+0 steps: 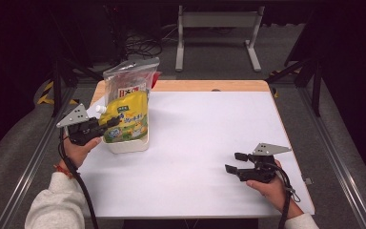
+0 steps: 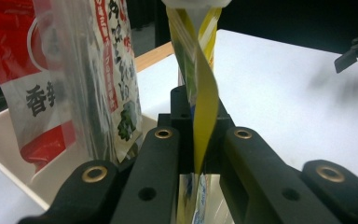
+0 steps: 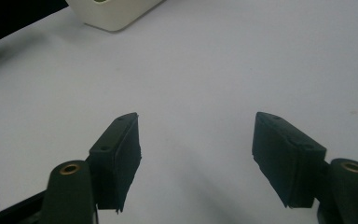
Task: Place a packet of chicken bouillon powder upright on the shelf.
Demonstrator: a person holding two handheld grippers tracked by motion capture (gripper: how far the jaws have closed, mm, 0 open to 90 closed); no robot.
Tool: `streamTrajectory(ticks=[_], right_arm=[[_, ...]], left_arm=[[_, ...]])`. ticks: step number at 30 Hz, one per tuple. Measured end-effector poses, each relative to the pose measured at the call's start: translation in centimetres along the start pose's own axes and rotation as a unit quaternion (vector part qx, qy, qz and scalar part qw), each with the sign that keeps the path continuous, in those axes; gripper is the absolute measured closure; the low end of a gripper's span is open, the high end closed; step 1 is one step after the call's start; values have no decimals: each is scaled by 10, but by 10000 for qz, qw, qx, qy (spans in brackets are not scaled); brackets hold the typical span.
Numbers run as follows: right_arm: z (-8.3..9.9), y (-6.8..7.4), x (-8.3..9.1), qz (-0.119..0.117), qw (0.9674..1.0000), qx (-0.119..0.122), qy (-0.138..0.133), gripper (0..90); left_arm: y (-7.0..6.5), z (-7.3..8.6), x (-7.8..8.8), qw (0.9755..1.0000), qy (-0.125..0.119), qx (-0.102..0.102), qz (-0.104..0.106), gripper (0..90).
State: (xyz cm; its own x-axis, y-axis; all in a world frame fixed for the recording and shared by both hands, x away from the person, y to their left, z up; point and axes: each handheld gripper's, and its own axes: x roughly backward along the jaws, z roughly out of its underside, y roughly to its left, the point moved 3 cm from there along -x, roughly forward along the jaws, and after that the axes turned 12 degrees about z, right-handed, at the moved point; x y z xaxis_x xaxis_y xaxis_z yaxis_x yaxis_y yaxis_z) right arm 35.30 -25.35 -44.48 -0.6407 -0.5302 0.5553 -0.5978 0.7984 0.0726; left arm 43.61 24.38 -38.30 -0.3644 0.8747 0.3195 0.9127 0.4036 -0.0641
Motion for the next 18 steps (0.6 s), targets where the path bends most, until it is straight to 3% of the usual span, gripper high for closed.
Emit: streamTrajectory(ticks=[6,18], right_arm=[[0,0,0,2,10000,28,3,318],[-2,3,0,-14,10000,86,14,317]], left_arm=[[1,6,-5,9999,114,55,-22,869],[6,18,-2,9996,66,258,-75,873]])
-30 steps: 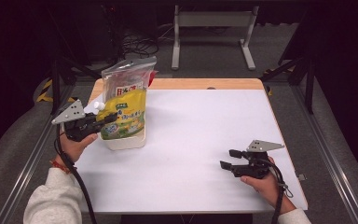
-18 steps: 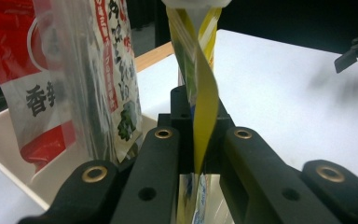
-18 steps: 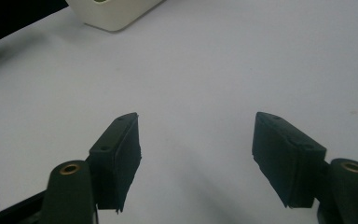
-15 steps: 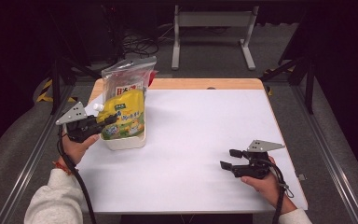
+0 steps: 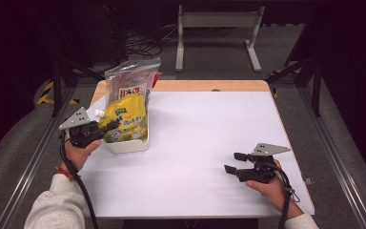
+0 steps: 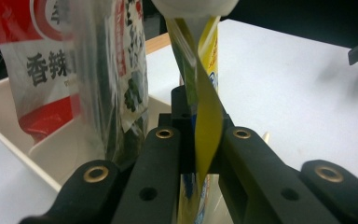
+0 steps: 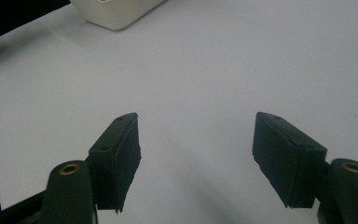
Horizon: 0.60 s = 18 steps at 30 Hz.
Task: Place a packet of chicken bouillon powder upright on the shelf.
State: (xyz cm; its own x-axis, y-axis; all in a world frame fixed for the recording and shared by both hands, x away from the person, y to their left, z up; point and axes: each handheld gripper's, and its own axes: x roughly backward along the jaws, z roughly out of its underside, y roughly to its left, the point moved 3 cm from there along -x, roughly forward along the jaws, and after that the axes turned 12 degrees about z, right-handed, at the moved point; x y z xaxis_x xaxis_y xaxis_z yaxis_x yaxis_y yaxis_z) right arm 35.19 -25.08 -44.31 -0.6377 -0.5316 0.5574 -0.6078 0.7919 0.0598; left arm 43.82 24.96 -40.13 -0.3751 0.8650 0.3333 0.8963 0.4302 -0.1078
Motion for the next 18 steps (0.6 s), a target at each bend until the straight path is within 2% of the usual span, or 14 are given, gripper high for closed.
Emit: streamTrajectory(ticks=[7,18], right_arm=[[-1,1,-1,-6,10000,40,-9,315],[-2,2,-2,-44,10000,71,11,314]], left_arm=[[4,11,1,9998,29,178,-92,875],[6,18,0,9994,41,252,-213,876]])
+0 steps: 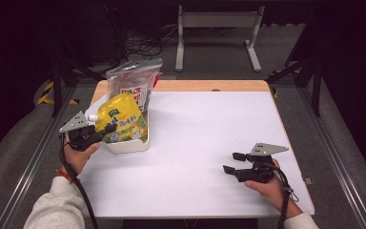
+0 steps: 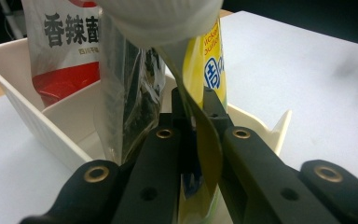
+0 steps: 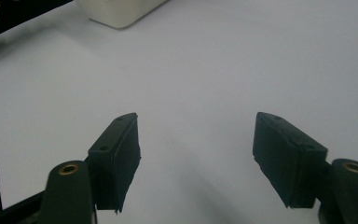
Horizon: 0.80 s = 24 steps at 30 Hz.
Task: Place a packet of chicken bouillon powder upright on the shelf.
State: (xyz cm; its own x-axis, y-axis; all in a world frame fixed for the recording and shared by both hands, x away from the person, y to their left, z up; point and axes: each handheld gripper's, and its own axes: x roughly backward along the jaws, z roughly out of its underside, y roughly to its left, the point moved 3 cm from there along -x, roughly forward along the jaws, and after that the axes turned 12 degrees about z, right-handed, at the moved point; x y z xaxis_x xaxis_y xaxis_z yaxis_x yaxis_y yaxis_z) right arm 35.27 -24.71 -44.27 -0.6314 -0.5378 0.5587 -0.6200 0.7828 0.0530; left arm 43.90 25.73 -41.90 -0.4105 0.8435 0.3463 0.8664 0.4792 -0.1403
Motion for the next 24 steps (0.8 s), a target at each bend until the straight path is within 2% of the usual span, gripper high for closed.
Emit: streamTrajectory(ticks=[5,17,24], right_arm=[[0,0,0,-1,10000,7,-5,313],[0,0,1,66,10000,57,-18,311],[-1,0,2,97,9999,84,-18,310]], left_arm=[[0,1,0,10000,29,-42,-27,877],[1,3,-2,10000,-67,48,-48,876],[0,3,-2,9999,-11,-7,-154,875]])
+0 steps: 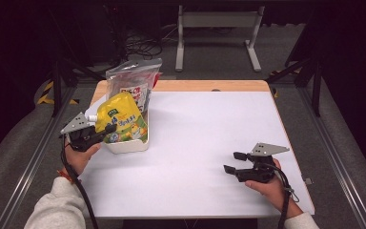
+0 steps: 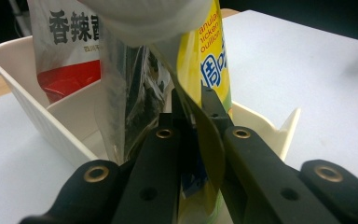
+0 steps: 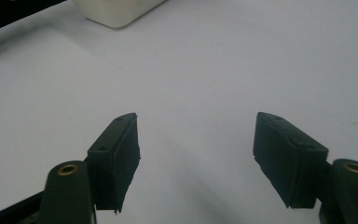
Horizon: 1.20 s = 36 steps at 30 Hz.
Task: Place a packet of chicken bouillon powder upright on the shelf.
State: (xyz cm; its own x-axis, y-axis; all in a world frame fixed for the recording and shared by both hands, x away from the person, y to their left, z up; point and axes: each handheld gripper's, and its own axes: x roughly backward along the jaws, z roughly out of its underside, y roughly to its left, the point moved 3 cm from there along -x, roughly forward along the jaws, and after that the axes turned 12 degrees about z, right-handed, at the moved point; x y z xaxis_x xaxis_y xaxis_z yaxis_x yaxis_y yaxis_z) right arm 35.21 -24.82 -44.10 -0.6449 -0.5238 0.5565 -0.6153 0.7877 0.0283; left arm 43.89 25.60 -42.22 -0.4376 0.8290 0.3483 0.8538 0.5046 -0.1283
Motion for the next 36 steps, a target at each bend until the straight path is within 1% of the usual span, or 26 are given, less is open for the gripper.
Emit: streamTrajectory(ticks=[3,8,9,10,14,16,17,19,23,26,27,29,31,32,34,36], right_arm=[[0,0,0,22,10000,13,5,309],[0,0,0,28,10000,32,6,308],[0,0,0,25,10000,35,11,307],[0,0,0,22,10000,38,16,307],[0,0,0,21,10000,41,19,307],[0,0,0,25,10000,42,12,307],[0,0,0,28,10000,45,12,307],[0,0,0,23,10000,47,15,306],[-1,1,1,20,10000,84,8,305],[0,1,0,25,10000,87,14,305],[0,1,0,26,10000,87,13,305],[-1,1,1,24,10000,84,13,304],[-1,1,1,26,10000,84,12,304],[-1,1,0,26,10000,81,10,301],[0,1,0,31,10000,83,21,300],[0,1,0,34,10000,86,19,299]], left_arm=[[-2,0,0,10000,-17,39,-37,873],[-3,-3,0,10000,2,-21,-69,868],[-4,-3,0,10000,-85,8,-48,863],[-4,-4,0,10000,-78,-25,-46,858],[-7,-6,0,9999,-111,-23,-53,846],[-9,-8,0,9999,-111,-59,-71,841],[-10,-8,0,9999,-109,-66,-47,839],[-10,-9,0,9999,-106,-92,-94,834],[-12,-10,0,9998,-123,-69,-106,825],[-12,-11,0,9997,-148,-60,-160,810],[-13,-12,0,9998,-150,-75,-146,807],[-14,-14,0,9995,-194,-124,-202,794],[-16,-15,1,9995,-212,-135,-191,787],[-16,-16,1,9994,-217,-150,-219,758],[-17,-17,1,9993,-237,-160,-228,729],[-18,-17,2,9992,-249,-174,-248,726]])
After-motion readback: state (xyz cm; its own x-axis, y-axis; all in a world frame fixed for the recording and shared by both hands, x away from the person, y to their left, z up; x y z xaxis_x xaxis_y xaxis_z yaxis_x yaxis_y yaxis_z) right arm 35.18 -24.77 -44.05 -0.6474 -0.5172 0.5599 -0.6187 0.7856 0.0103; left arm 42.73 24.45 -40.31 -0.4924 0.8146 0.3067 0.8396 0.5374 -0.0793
